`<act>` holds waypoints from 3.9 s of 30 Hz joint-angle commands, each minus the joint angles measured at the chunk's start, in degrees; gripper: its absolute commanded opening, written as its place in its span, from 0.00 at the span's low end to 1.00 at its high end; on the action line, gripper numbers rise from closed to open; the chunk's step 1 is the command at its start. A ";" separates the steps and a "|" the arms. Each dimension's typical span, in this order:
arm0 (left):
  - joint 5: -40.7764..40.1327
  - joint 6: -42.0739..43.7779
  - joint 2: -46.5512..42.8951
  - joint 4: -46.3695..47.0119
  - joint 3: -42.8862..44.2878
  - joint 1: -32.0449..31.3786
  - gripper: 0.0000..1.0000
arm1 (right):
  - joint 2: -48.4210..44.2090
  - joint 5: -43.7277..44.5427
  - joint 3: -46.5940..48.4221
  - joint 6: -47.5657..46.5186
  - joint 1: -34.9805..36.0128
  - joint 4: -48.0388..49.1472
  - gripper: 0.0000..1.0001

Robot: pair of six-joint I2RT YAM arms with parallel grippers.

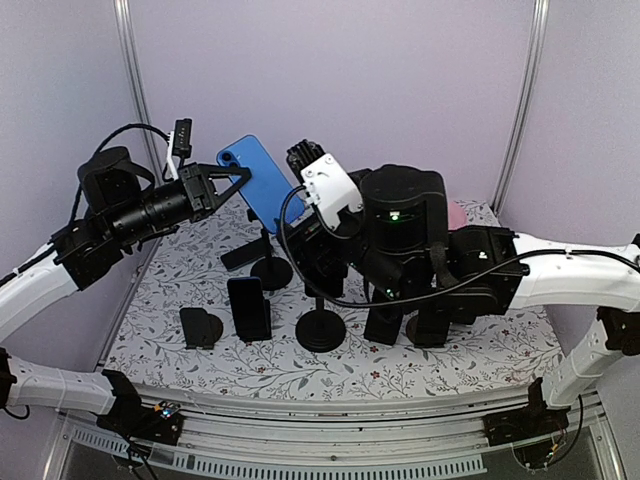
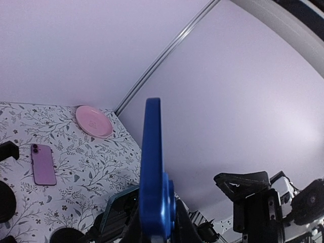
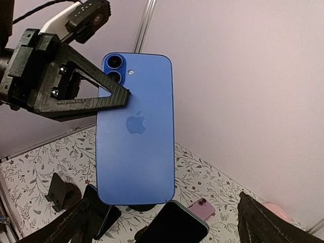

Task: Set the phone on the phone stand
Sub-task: Pass from the left arm to the right, then pass from the right arm to the left

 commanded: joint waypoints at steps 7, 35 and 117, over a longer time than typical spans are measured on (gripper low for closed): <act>-12.93 -5.60 -0.20 0.41 2.35 -7.07 0.00 | 12.28 17.14 5.62 -24.09 3.08 17.74 0.99; -20.21 -13.63 -1.35 -0.20 3.40 -12.62 0.00 | 22.87 24.78 4.22 -70.26 0.35 58.71 0.63; -13.58 2.11 -11.44 -6.25 -2.94 -8.50 0.97 | -0.92 -33.61 -5.03 21.36 -8.75 16.80 0.02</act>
